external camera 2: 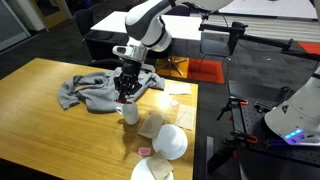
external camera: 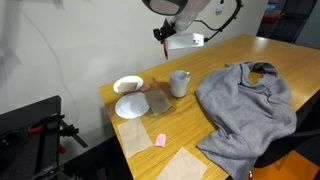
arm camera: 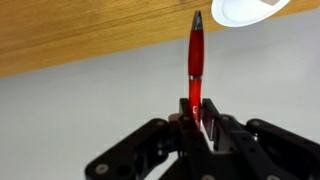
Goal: Pick up the pen from the table and put it in the white mug cup.
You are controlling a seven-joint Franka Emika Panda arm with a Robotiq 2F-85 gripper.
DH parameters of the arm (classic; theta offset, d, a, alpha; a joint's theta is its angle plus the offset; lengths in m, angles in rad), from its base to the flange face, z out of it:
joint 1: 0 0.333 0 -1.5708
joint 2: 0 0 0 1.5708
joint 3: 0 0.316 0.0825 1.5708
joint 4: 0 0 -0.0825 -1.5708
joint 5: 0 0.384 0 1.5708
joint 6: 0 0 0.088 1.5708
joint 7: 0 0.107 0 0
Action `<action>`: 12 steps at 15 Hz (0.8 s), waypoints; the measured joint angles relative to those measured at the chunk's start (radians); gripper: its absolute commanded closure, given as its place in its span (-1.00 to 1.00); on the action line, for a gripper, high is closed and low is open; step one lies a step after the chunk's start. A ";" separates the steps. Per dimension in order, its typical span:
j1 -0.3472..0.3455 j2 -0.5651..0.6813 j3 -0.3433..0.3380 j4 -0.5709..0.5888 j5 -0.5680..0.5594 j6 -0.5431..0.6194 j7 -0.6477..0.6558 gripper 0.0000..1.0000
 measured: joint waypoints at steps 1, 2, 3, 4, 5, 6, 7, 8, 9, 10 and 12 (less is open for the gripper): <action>0.002 0.000 0.000 0.001 0.000 0.000 0.000 0.92; 0.003 0.000 -0.001 0.003 0.000 0.000 0.000 0.92; 0.013 0.000 -0.015 0.005 0.012 -0.004 0.000 0.92; 0.029 0.000 -0.039 0.009 0.030 -0.012 -0.001 0.92; 0.045 0.003 -0.062 0.014 0.047 -0.025 -0.003 0.92; 0.059 0.006 -0.083 0.021 0.061 -0.041 -0.006 0.92; 0.070 0.010 -0.102 0.028 0.075 -0.056 -0.016 0.92; 0.079 0.016 -0.119 0.039 0.087 -0.075 -0.027 0.92; 0.084 0.024 -0.133 0.050 0.103 -0.093 -0.046 0.92; 0.088 0.032 -0.145 0.062 0.121 -0.111 -0.067 0.92; 0.088 0.050 -0.165 0.086 0.163 -0.147 -0.115 0.92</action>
